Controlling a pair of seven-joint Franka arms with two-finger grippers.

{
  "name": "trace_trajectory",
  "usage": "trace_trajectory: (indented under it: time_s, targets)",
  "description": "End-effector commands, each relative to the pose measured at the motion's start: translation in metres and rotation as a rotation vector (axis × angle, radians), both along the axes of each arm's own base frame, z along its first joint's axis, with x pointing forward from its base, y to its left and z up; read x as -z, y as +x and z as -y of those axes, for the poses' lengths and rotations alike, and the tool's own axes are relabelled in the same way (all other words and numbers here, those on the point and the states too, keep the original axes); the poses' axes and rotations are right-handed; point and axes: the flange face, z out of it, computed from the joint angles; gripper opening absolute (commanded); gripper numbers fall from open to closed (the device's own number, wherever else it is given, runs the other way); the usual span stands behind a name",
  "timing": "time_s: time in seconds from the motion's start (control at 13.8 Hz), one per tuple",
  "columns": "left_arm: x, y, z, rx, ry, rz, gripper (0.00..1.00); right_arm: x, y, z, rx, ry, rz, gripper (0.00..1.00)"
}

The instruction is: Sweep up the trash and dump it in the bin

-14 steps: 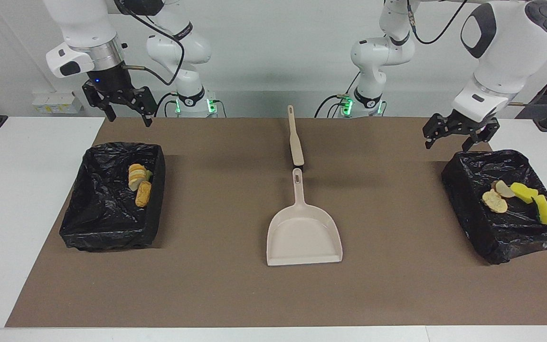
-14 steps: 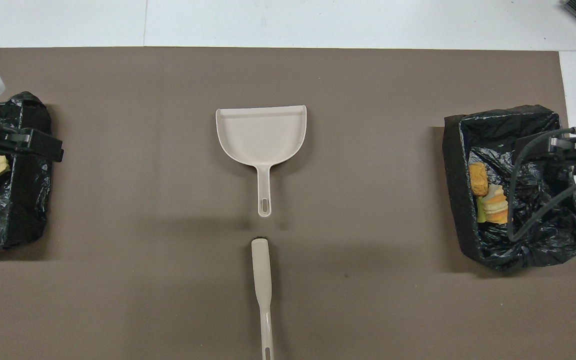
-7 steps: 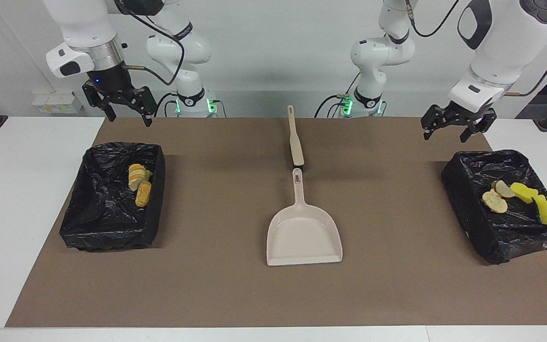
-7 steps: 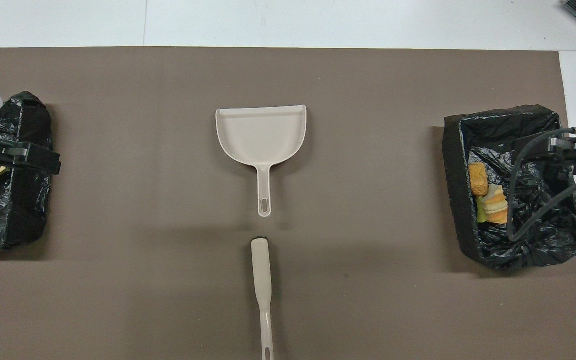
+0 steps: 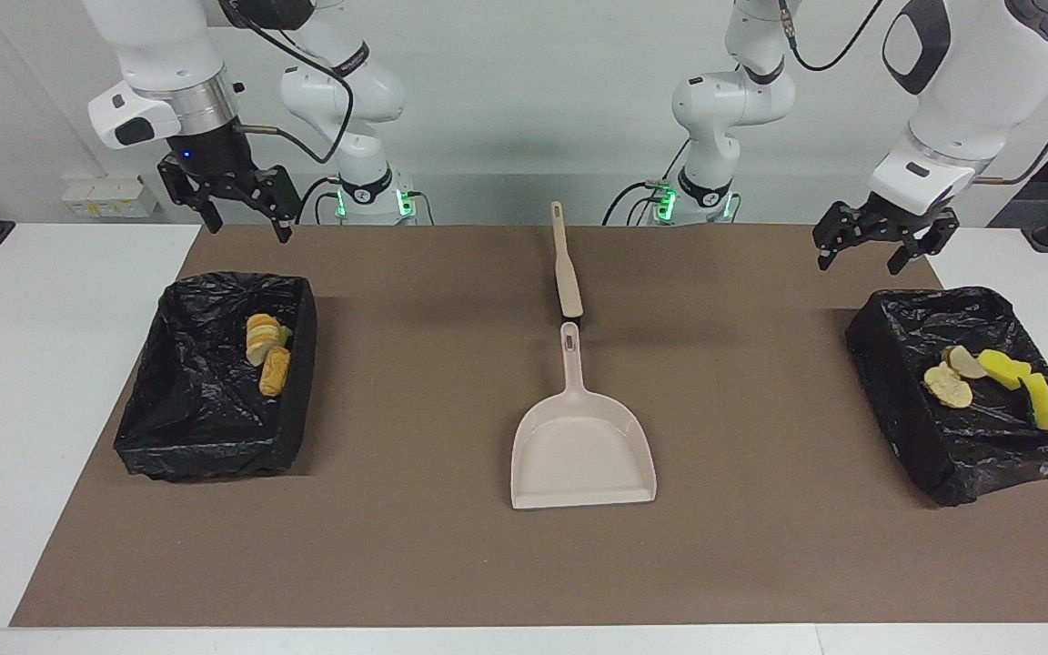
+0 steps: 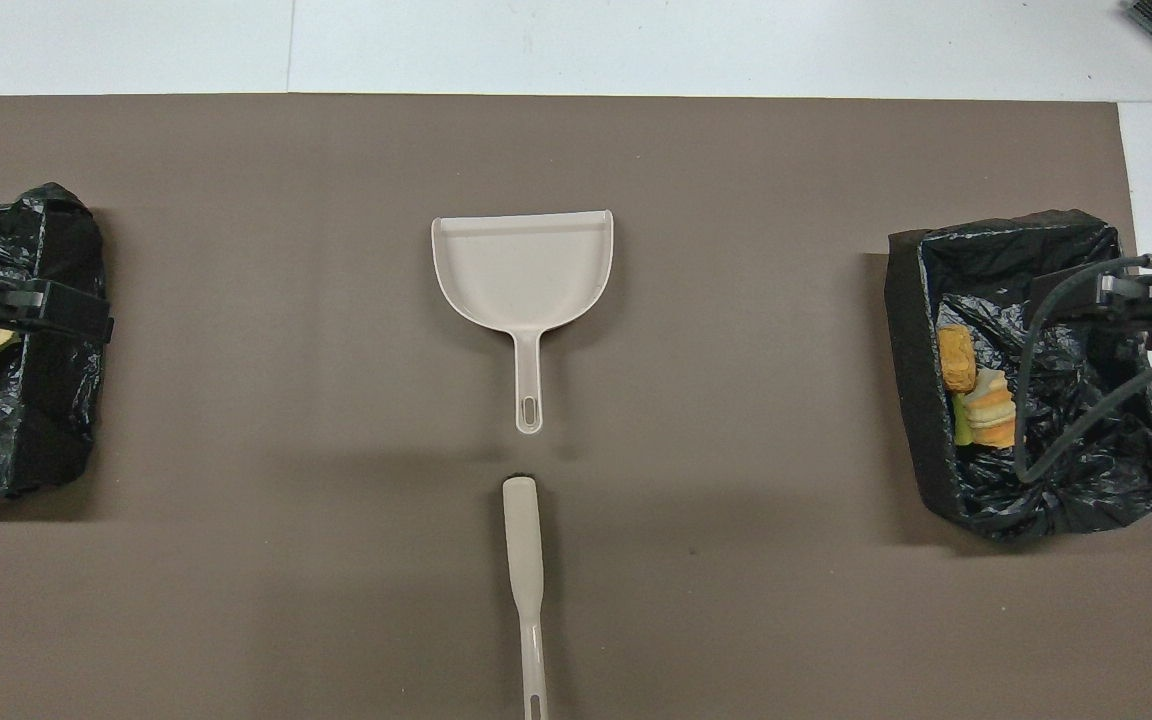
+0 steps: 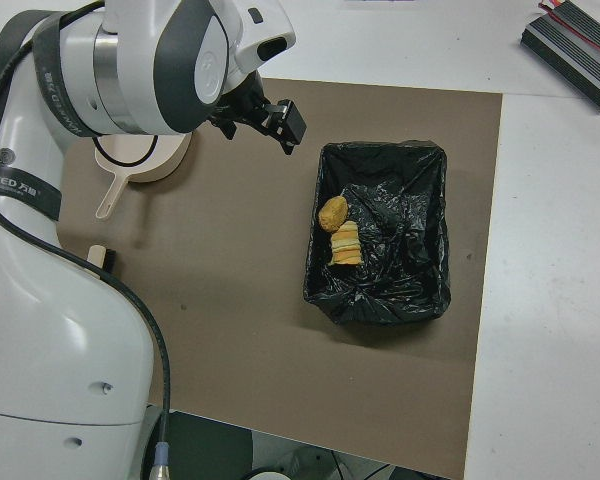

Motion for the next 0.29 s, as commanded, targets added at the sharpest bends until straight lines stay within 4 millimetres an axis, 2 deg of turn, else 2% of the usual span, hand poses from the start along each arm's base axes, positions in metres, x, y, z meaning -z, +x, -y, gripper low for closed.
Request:
trace_trajectory:
  time_s: [0.0,0.22]
  targets:
    - [-0.0019,-0.006,-0.0045,0.011,-0.008,0.011,1.0,0.0009,-0.0021,0.0022,-0.016,0.016,-0.014,1.0]
    - [-0.0015,-0.0065,-0.0046,0.01,-0.007,0.006,1.0,0.0007,-0.002,0.0014,-0.017,0.016,-0.013,1.0]
